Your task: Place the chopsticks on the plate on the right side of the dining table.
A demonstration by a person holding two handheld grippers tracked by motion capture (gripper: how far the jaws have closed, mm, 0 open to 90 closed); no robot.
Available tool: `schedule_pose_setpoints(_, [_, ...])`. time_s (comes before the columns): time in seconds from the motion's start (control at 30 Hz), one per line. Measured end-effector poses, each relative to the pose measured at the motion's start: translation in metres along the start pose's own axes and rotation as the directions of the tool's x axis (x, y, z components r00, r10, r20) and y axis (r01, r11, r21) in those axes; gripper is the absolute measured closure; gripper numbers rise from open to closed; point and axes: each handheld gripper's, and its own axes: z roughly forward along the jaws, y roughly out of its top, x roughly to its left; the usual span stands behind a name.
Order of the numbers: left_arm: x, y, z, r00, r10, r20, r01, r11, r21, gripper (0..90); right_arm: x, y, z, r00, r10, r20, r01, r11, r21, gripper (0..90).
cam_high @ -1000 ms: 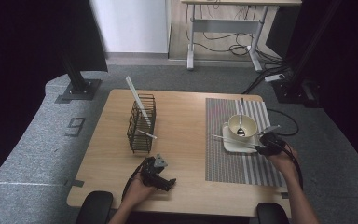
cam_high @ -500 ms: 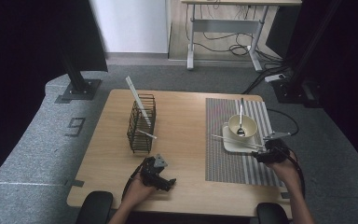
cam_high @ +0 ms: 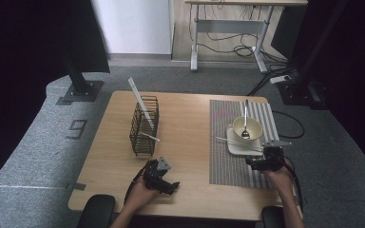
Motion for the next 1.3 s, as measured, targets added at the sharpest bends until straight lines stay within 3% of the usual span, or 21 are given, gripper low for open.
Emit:
schedule_pose_setpoints(0.13, [0.0, 0.0, 0.0, 1.0, -0.001, -0.001, 0.001, 1.0, 0.0, 0.0, 0.002, -0.003, 0.004, 0.9999, -0.015, 0.004, 0.015, 0.9996, -0.024, 0.0])
schedule_pose_setpoints(0.53, [-0.001, 0.001, 0.001, 1.0, -0.002, -0.004, 0.002, 1.0, 0.001, 0.0, -0.003, -0.015, 0.016, 0.9983, -0.022, 0.053, 0.023, 0.9997, -0.007, 0.0])
schedule_pose_setpoints(1.03, [-0.001, 0.001, 0.001, 1.0, -0.003, -0.004, 0.003, 1.0, 0.001, 0.0, -0.015, -0.01, 0.025, 0.9958, -0.002, 0.092, 0.004, 0.9998, -0.019, 0.0])
schedule_pose_setpoints(1.3, [-0.001, 0.001, 0.001, 1.0, -0.003, -0.004, 0.003, 1.0, 0.001, 0.0, -0.016, -0.009, 0.03, 0.9936, -0.019, 0.112, 0.019, 0.9998, 0.0, 0.0])
